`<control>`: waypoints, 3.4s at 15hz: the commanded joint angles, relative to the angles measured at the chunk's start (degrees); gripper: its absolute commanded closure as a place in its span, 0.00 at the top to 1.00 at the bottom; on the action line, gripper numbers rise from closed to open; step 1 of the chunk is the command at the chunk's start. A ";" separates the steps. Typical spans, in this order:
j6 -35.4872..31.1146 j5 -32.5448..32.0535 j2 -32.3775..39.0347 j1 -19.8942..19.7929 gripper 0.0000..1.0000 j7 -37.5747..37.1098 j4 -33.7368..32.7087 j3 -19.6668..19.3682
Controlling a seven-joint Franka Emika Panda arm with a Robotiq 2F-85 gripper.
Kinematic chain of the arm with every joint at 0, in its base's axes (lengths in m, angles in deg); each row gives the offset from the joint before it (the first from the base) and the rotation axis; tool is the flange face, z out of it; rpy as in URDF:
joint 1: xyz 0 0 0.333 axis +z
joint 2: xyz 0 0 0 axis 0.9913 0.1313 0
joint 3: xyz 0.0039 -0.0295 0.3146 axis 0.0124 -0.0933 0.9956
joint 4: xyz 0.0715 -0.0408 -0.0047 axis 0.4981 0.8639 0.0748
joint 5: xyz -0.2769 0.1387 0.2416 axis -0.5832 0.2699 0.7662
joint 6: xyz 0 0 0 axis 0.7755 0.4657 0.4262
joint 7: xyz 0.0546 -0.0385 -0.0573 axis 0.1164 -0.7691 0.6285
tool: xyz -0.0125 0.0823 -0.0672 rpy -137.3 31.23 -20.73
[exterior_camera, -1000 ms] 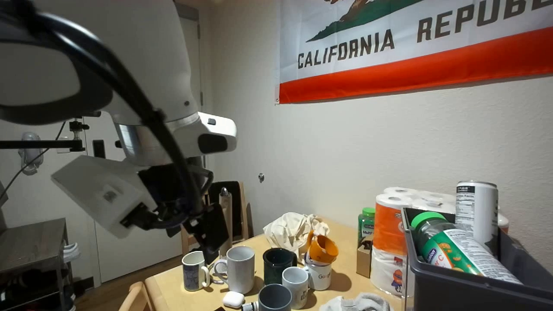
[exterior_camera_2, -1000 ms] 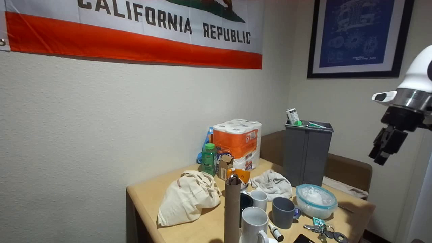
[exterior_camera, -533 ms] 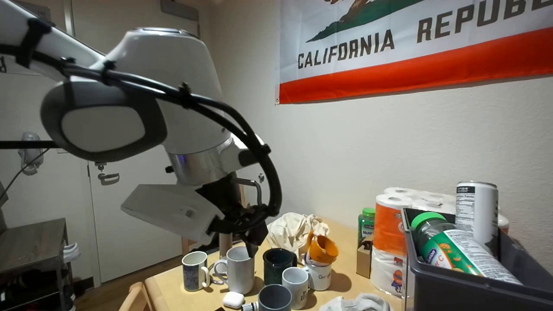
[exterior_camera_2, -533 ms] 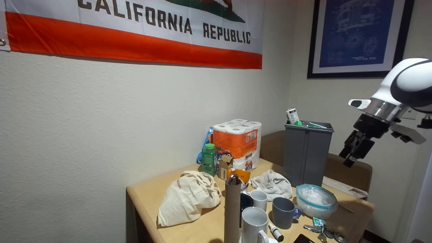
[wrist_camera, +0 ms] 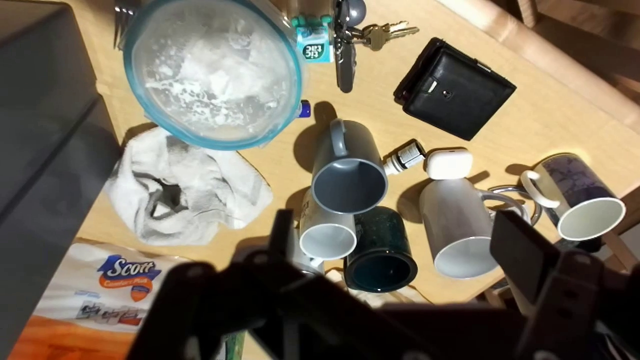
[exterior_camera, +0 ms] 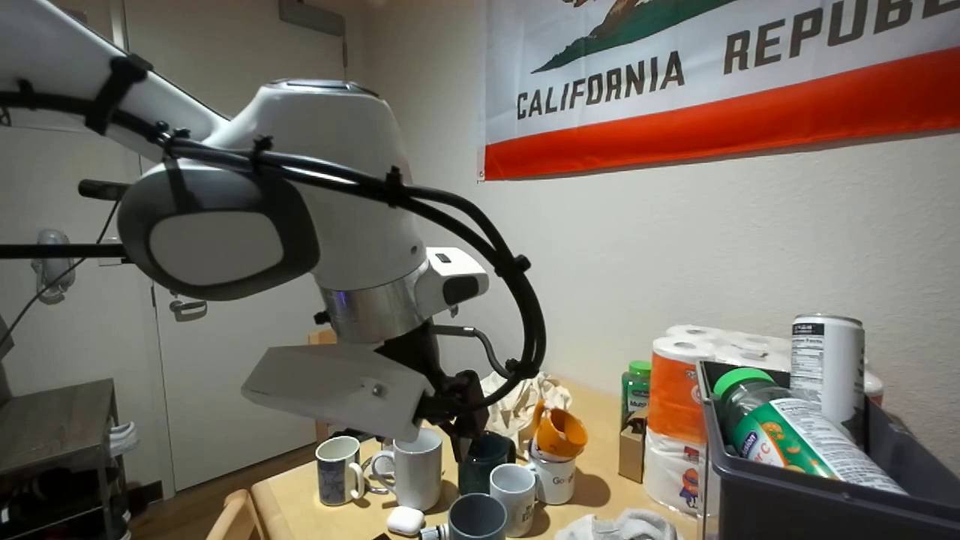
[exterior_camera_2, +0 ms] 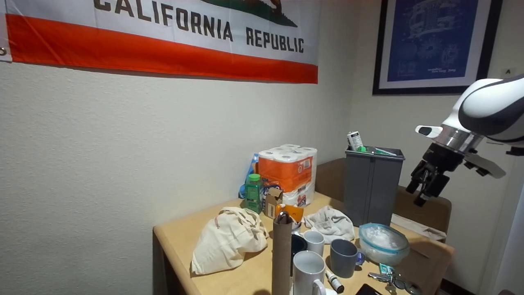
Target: Put the grey mug in the blue mug
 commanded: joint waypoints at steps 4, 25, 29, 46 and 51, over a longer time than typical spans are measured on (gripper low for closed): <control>0.26 1.57 0.42 -2.23 1.00 1.02 -0.07 2.87; -11.48 34.09 47.35 -5.73 1.00 28.97 -24.85 17.84; -13.75 31.50 51.35 -12.81 0.73 28.20 -27.24 24.89; -6.21 6.86 48.26 -16.95 0.02 4.71 -28.99 29.63; -1.07 7.02 44.53 -16.54 0.02 1.92 -31.42 31.56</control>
